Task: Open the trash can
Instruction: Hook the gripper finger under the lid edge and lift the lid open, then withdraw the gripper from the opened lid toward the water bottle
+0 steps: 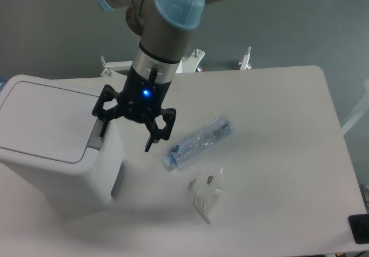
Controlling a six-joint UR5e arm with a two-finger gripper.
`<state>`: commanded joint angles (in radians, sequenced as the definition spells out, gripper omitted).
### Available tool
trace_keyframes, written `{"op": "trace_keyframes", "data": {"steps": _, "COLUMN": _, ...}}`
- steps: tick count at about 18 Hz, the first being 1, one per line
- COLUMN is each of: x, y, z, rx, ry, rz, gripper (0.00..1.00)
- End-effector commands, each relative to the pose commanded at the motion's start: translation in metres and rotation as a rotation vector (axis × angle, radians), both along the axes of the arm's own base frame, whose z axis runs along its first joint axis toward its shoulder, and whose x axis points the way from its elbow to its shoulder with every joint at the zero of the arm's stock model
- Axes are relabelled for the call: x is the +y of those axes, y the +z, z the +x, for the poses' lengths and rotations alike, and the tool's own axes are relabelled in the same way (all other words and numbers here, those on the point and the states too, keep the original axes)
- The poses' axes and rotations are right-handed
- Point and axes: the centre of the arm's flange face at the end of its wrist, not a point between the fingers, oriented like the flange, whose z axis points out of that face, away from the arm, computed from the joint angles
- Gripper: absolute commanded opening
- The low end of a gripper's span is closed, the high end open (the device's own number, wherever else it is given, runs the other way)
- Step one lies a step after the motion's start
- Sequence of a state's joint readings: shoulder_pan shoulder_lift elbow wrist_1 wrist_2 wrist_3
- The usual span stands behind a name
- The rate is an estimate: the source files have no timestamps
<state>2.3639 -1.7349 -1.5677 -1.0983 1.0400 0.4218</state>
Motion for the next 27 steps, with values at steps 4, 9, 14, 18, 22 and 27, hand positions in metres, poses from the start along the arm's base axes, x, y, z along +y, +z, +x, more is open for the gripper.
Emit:
{"op": "trace_keyframes", "data": {"steps": 4, "x": 0.001, "y": -0.002, "z": -0.001, "rx": 0.0, "ry": -0.001, "rz": -0.003, "gripper": 1.0}}
{"op": "trace_keyframes", "data": {"steps": 9, "x": 0.002, "y": -0.002, "z": 0.001, "rx": 0.001, "ry": -0.004, "rz": -0.002, "gripper": 1.0}}
{"op": "trace_keyframes", "data": {"steps": 14, "x": 0.002, "y": 0.013, "z": -0.003, "rx": 0.033, "ry": -0.008, "rz": 0.023, "gripper": 1.0}}
{"op": "trace_keyframes", "data": {"steps": 18, "x": -0.008, "y": 0.017, "z": -0.023, "rx": 0.133, "ry": -0.017, "rz": 0.031, "gripper": 1.0}}
{"op": "trace_keyframes", "data": {"steps": 22, "x": -0.03, "y": 0.01, "z": -0.068, "rx": 0.341, "ry": -0.053, "rz": -0.063, "gripper": 1.0}}
{"op": "trace_keyframes", "data": {"steps": 27, "x": -0.055, "y": -0.035, "z": -0.14, "rx": 0.363, "ry": -0.043, "rz": -0.147, "gripper": 1.0}}
